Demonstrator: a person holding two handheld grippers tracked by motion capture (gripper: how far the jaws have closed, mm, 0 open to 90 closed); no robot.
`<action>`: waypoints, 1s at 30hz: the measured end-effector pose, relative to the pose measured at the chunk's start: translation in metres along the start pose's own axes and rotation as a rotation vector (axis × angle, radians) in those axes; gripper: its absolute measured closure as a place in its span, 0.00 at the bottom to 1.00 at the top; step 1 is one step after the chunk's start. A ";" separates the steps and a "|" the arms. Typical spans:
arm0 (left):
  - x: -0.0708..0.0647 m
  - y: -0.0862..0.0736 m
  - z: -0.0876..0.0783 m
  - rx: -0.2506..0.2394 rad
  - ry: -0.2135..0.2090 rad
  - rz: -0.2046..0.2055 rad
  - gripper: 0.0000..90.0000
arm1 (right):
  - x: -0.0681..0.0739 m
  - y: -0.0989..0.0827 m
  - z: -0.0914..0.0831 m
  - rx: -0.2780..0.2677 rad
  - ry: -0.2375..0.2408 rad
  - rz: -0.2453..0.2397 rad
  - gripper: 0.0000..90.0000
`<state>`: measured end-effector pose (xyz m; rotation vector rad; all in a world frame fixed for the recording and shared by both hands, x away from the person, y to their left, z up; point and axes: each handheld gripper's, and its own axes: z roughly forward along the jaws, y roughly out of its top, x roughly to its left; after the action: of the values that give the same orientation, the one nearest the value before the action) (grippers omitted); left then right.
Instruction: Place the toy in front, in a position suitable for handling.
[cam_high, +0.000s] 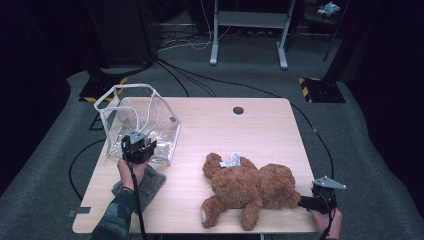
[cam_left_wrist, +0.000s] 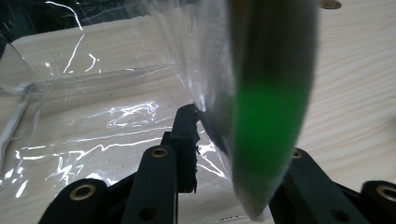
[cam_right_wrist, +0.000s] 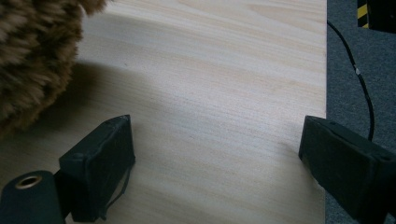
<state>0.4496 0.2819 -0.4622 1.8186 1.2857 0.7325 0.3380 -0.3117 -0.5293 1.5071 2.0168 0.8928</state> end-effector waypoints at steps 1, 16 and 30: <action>0.001 0.001 0.001 0.006 -0.003 0.002 0.79 | 0.000 0.000 0.000 -0.001 0.000 -0.003 0.11; 0.020 0.018 0.026 0.012 0.003 0.022 0.80 | 0.000 0.000 0.000 -0.002 -0.003 0.004 0.11; 0.034 0.035 0.043 0.030 0.002 0.011 0.80 | 0.000 0.000 0.000 -0.003 -0.002 -0.005 0.11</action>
<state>0.5124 0.2959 -0.4553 1.8510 1.2956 0.7248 0.3384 -0.3121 -0.5294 1.5004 2.0161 0.8912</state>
